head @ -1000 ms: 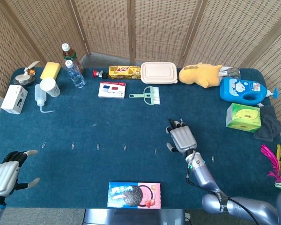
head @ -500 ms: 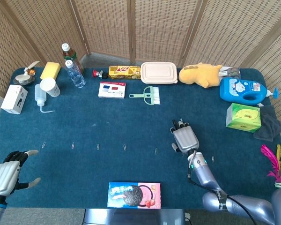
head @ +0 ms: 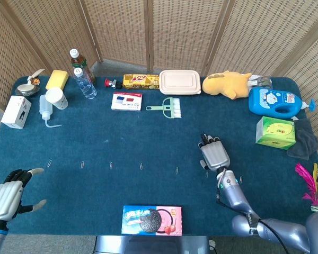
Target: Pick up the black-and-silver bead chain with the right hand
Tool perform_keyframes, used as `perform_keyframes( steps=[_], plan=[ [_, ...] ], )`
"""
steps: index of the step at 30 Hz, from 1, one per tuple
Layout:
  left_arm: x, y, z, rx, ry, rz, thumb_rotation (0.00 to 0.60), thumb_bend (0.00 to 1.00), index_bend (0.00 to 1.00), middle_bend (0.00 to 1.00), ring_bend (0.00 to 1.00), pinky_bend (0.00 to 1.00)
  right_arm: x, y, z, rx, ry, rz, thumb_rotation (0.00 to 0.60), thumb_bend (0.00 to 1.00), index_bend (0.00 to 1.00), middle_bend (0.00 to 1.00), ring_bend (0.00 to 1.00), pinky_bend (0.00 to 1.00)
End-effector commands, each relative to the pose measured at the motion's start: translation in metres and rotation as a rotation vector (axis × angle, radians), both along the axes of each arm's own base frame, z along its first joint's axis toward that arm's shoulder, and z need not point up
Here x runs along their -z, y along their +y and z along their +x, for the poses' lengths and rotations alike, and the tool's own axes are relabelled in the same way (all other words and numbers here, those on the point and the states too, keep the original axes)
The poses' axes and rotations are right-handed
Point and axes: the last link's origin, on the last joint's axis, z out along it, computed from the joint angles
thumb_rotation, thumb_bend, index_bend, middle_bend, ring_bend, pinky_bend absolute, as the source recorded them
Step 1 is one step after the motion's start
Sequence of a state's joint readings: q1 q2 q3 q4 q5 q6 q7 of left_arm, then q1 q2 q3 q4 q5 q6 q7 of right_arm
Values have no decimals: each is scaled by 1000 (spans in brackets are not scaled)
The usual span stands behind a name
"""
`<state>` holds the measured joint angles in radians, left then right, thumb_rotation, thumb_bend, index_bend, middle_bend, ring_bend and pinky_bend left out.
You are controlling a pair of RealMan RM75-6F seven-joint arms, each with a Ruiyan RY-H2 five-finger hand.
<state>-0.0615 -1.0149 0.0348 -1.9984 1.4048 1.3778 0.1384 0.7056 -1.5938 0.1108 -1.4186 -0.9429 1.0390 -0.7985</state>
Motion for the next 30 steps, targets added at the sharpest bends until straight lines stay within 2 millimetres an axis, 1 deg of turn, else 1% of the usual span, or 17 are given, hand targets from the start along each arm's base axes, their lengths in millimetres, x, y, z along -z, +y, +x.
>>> perform_keyframes(
  steps=[1,11,26,30],
  plan=[
    [0,0,0,0,0,-1,586,265,210,250,203,110,-1,-1,-3,1,8,-2,437,381,361,112,172,291],
    [-1,-1,1,-3,4,2,587,265,201,250,203,110,-4,-7,-8,-1,37,-12,439,381,366,112,172,291],
    [-1,-2,1,-7,7,2,584,265,196,250,202,110,-12,-22,-19,30,93,-43,438,381,366,114,172,291],
    [-2,-2,1,-7,8,5,584,265,196,250,203,110,-17,-28,-22,34,116,-64,438,381,366,114,172,291]
  ],
)
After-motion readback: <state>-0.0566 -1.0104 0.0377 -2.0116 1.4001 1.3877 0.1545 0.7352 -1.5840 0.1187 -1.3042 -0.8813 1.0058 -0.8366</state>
